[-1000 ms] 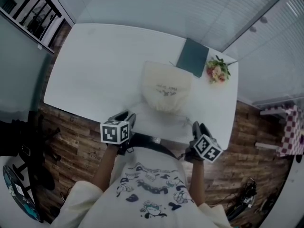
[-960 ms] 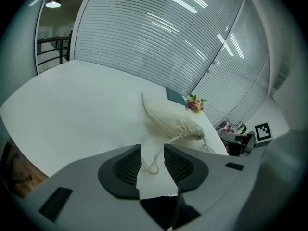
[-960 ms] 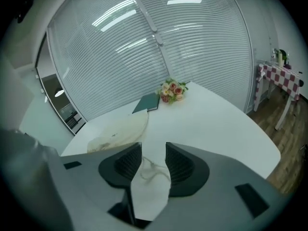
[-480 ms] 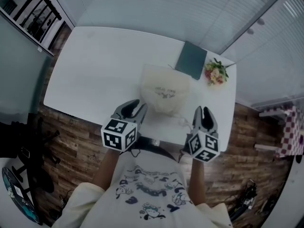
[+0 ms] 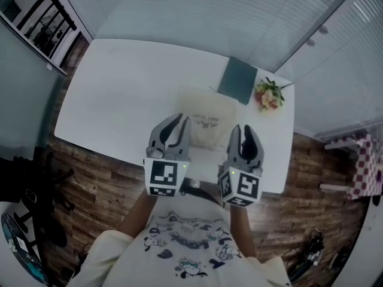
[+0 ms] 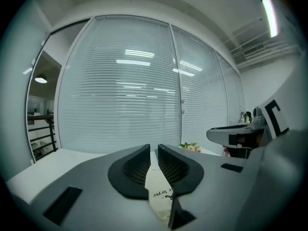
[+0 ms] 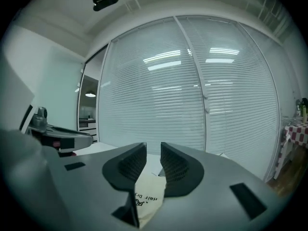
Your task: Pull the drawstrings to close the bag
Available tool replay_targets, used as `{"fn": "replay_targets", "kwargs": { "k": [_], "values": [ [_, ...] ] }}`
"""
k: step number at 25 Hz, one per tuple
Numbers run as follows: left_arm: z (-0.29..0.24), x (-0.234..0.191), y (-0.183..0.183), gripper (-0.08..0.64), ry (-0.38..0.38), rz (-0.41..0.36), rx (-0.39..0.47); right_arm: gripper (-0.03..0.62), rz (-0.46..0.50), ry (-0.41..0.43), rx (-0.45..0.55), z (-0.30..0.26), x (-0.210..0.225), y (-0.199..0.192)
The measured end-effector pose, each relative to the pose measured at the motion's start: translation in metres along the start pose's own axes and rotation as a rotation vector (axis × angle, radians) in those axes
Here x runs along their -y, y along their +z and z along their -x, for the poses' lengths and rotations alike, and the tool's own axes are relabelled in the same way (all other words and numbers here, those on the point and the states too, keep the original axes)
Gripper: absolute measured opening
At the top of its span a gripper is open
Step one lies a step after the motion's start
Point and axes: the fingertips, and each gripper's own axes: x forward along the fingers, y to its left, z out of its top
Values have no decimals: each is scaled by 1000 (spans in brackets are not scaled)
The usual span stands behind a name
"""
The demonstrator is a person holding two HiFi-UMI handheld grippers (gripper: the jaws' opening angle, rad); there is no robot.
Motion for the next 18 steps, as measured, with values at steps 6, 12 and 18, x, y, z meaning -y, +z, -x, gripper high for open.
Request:
{"fn": "replay_targets", "kwargs": {
  "k": [6, 12, 18],
  "values": [
    [3, 0, 15, 86, 28, 19, 74, 87, 47, 1, 91, 5, -8, 18],
    [6, 0, 19, 78, 31, 15, 93, 80, 47, -22, 84, 8, -8, 17],
    [8, 0, 23, 78, 31, 33, 101, 71, 45, -16, 79, 9, -9, 14]
  ]
}}
